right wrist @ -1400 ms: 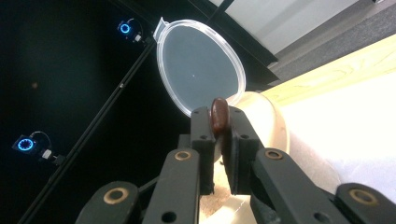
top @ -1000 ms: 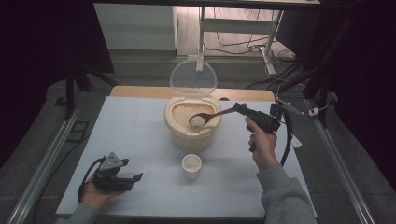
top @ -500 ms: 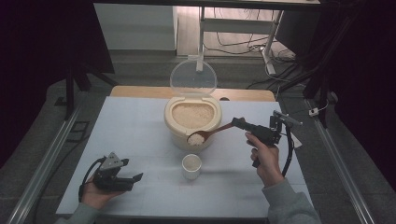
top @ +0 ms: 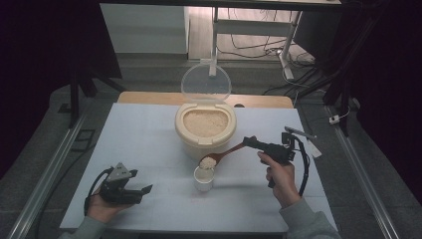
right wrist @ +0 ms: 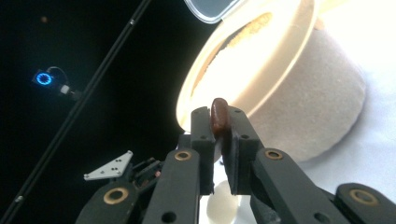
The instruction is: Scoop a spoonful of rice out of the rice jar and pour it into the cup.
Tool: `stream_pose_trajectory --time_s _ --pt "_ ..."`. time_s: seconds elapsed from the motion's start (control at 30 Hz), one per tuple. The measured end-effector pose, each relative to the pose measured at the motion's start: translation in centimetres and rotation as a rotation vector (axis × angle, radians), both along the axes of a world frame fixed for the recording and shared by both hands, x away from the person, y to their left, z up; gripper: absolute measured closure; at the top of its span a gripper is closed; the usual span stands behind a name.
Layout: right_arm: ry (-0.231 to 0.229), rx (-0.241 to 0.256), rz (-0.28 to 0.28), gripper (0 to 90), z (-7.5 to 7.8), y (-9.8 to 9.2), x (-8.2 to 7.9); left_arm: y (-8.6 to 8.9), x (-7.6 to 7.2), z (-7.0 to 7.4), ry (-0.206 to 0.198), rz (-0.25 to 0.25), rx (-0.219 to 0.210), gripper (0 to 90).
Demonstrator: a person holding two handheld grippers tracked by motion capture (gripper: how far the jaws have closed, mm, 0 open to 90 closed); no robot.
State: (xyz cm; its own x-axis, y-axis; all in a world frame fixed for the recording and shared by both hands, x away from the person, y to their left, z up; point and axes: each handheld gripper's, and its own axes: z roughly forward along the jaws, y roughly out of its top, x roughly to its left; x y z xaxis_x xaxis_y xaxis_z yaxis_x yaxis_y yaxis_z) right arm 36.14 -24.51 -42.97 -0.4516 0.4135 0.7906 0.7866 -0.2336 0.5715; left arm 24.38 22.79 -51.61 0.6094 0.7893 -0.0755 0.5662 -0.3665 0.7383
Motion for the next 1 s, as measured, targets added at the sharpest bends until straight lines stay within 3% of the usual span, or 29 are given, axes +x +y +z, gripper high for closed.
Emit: stream_pose_trajectory --time_s 0.2,0.47,0.57,0.83,1.0 --pt "-0.025 -0.070 -0.008 82.8 -0.2 0.3 -0.1 0.0 0.0 -0.1 0.002 0.000 0.001 20.1" --pt "-0.101 -0.159 -0.005 82.8 0.4 1.3 -0.6 0.0 0.0 -0.1 0.002 -0.003 0.006 20.3" --pt "-0.150 -0.202 -0.005 82.8 0.7 1.8 -0.9 0.0 0.0 -0.1 0.002 -0.003 0.006 20.2" --pt "-0.239 -0.264 0.004 82.8 1.5 2.5 -1.5 0.0 0.0 -0.1 -0.001 0.000 0.003 20.2" --pt "-0.331 -0.286 0.036 82.8 1.9 2.8 -2.1 0.0 0.0 -0.1 -0.002 -0.002 0.007 20.2"
